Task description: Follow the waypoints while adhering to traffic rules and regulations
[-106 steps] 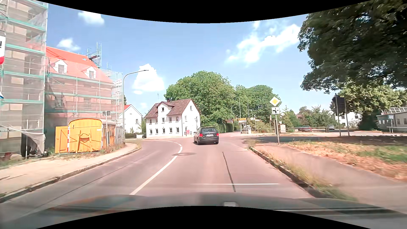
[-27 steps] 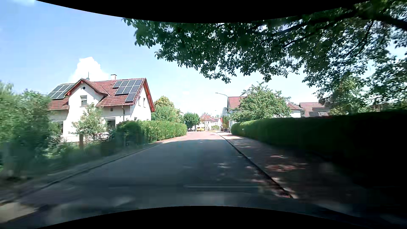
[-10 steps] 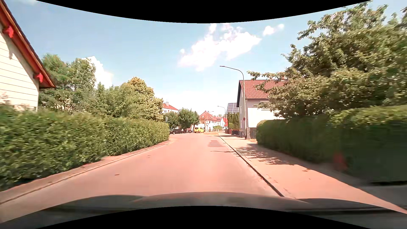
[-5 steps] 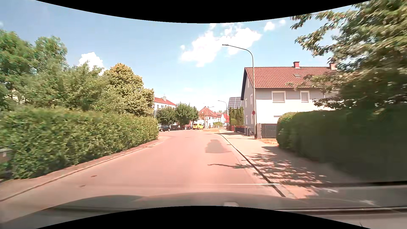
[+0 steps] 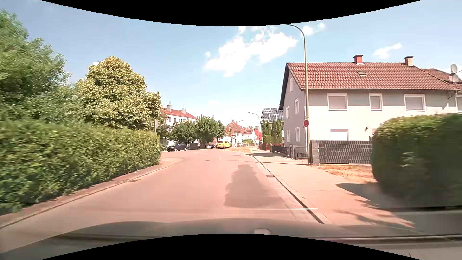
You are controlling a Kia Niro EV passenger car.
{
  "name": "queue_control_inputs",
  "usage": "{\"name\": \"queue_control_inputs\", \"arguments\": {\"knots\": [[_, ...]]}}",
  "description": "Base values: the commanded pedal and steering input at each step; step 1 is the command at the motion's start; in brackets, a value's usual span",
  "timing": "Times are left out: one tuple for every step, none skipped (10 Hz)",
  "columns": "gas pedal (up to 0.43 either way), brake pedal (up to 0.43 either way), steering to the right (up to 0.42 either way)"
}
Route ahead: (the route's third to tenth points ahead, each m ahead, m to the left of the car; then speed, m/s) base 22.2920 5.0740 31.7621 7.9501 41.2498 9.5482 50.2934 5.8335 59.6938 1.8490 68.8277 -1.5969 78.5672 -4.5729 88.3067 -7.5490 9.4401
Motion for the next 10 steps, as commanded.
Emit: {"name": "queue_control_inputs", "arguments": {"knots": [[0.0, 0.0, -0.003], [0.0, 0.0, -0.003], [0.0, 0.0, -0.003], [0.0, 0.0, -0.003], [0.0, 0.0, -0.004], [0.0, 0.0, -0.004], [0.047, 0.0, -0.004], [0.047, 0.0, -0.01], [0.047, 0.0, -0.017], [0.047, 0.0, -0.022]]}}
